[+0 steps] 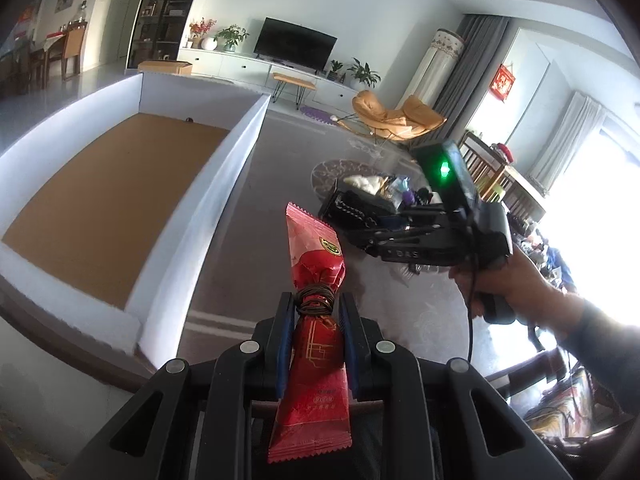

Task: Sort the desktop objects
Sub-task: 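Lift the red packet with the left gripper while the right gripper grasps the black glove, then drop the red packet and black glove into the white bin with both grippers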

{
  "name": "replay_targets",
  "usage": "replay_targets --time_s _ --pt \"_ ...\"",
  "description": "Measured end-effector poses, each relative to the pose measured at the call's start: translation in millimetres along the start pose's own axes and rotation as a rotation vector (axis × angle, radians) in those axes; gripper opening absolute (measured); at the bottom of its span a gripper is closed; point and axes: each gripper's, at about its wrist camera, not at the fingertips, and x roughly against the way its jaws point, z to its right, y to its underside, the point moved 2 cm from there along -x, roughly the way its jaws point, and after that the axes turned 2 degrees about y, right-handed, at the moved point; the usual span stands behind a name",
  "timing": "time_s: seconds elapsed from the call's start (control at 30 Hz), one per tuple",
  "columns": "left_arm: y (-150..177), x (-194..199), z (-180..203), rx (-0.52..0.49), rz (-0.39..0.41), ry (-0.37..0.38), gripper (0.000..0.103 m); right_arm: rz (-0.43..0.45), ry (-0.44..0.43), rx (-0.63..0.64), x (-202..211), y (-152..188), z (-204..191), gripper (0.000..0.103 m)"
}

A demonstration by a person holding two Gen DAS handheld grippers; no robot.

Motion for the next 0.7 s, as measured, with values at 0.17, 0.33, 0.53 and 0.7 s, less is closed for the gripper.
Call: replay_targets --time_s 0.17,0.33,0.53,0.7 --pt "-46 29 -28 0.004 0.068 -0.041 0.022 0.134 -0.119 -0.065 46 -57 -17 0.035" --pt "-91 40 -97 0.064 0.076 -0.136 0.022 0.220 -0.268 -0.051 63 -130 -75 0.035" --pt "-111 4 -169 0.089 -0.024 -0.374 0.027 0.140 -0.294 0.025 12 -164 -156 0.037" --pt "-106 -30 -194 0.047 -0.103 -0.512 0.087 0.048 -0.184 0.091 -28 -156 -174 0.082"
